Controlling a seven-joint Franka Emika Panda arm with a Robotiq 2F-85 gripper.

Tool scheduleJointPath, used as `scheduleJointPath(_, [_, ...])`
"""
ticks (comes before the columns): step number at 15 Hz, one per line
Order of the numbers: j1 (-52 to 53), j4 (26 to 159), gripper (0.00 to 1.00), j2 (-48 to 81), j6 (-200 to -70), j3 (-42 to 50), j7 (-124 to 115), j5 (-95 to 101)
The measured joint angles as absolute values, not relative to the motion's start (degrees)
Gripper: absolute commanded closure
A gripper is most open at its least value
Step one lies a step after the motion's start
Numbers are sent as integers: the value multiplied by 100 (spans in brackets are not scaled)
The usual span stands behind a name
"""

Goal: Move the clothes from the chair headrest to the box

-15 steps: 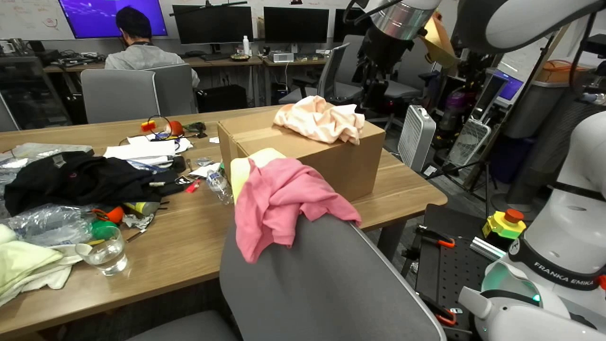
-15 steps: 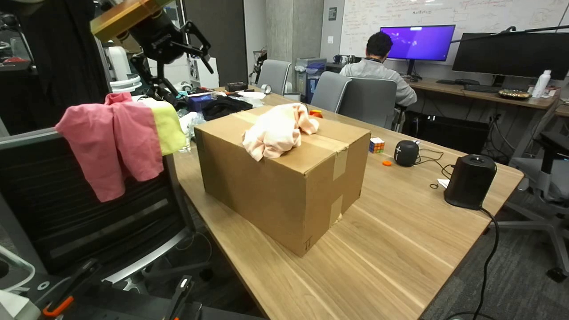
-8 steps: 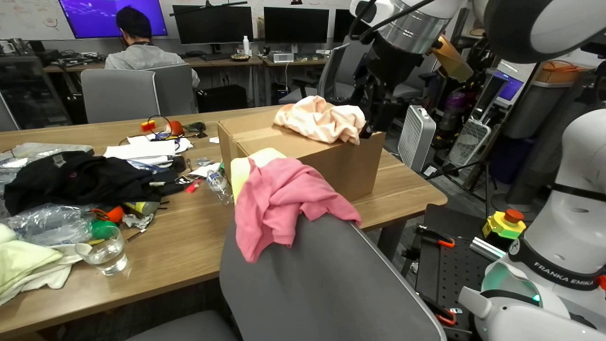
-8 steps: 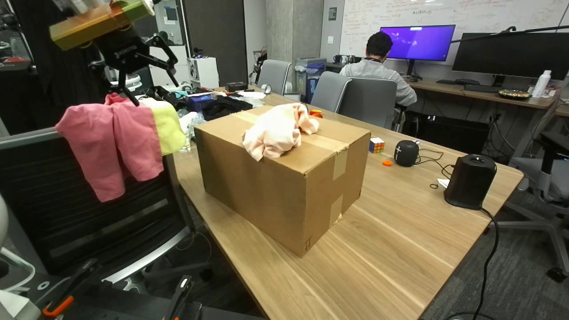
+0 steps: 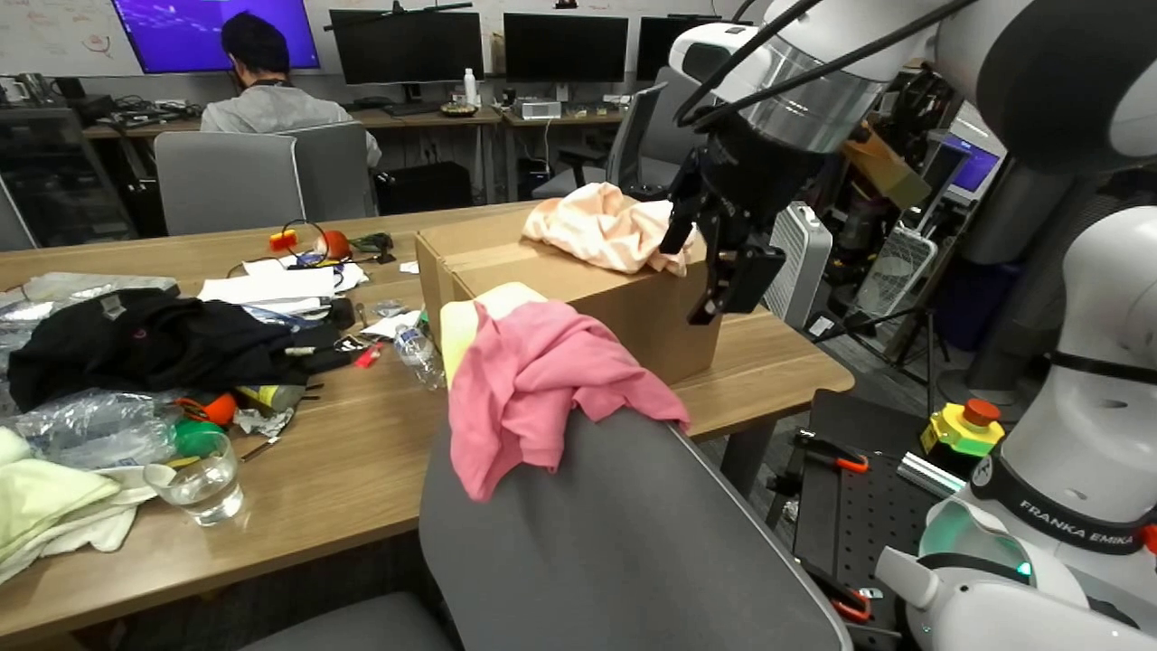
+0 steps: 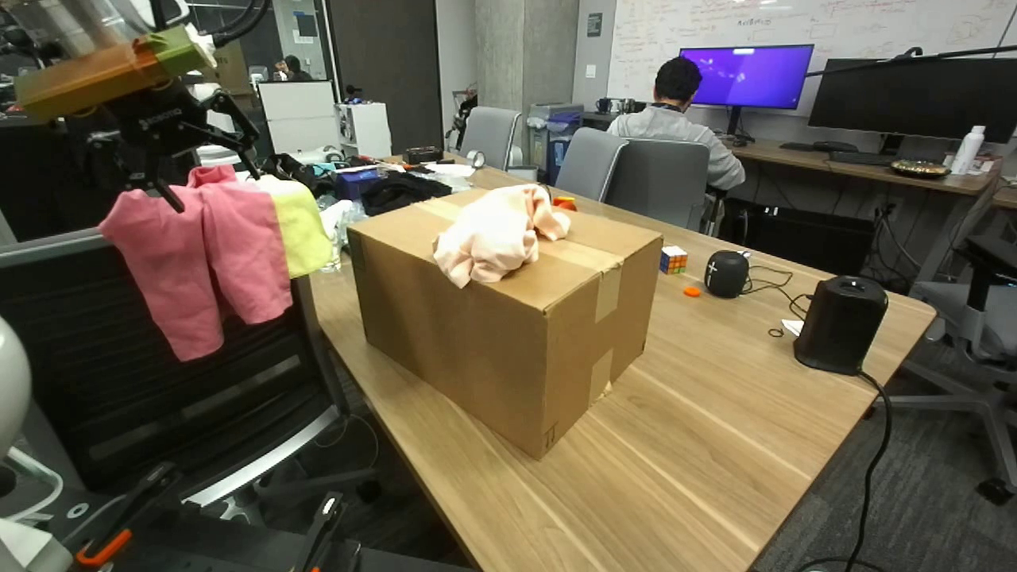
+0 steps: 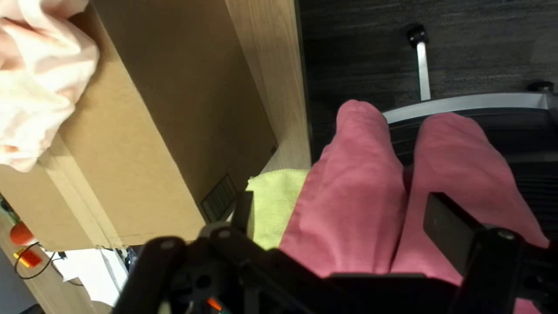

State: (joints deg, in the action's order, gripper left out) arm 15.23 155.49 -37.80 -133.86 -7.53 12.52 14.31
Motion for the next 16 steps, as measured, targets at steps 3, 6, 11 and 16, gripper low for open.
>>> scheduleJointPath(3, [1625, 15616, 0, -3780, -13598, -868, 936, 1093])
scheduleJointPath(6, [1657, 15693, 0, -3782, -13888, -987, 618, 836])
scheduleJointPath(11, [1680, 15712, 0, -3785, -14181, -1191, 152, 510])
scheduleJointPath(16, [1762, 15710, 0, -3791, -14303, -1397, -226, 285])
